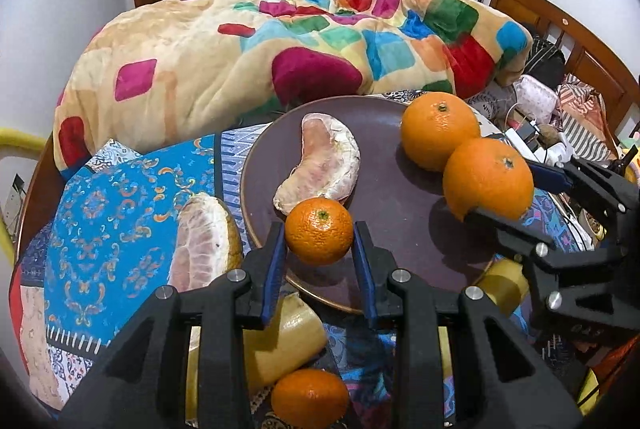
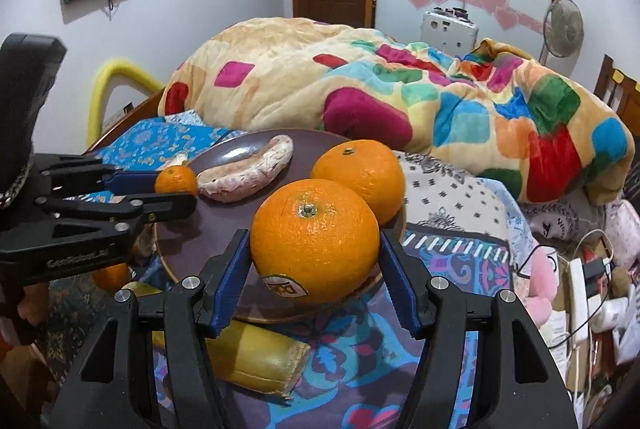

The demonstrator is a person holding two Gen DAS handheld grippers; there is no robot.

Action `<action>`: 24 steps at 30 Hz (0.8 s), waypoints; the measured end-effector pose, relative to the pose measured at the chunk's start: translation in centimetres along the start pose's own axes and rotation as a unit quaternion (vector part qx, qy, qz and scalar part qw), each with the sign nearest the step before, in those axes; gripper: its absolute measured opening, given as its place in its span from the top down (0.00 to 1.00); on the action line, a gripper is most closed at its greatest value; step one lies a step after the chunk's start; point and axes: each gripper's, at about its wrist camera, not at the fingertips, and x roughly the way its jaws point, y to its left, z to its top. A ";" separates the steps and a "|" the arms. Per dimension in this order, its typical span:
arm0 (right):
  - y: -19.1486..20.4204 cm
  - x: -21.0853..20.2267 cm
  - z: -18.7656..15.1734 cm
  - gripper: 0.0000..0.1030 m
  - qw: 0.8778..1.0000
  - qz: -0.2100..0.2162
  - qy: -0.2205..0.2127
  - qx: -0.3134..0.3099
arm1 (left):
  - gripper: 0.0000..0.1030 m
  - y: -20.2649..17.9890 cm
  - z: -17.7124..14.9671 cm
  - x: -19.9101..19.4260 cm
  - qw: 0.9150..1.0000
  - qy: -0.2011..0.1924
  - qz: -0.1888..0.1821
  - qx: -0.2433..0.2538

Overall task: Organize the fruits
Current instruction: 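Lower both held fruits onto the purple plate and open both tools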

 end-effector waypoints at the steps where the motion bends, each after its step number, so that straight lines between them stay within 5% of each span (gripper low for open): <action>1: 0.2 0.1 -0.2 0.41 1.000 0.002 0.003 -0.002 | 0.69 0.0 0.1 0.1 1.000 0.000 0.001 -0.001; 16: 0.5 1.2 -0.5 0.40 1.000 -0.002 0.019 -0.005 | 0.56 -0.2 -0.4 -0.5 1.000 -0.004 -0.001 0.003; 24: 0.7 -1.8 -0.4 0.38 1.000 -0.011 -0.012 -0.012 | 0.53 -0.1 -1.8 -3.8 1.000 -0.017 0.004 0.012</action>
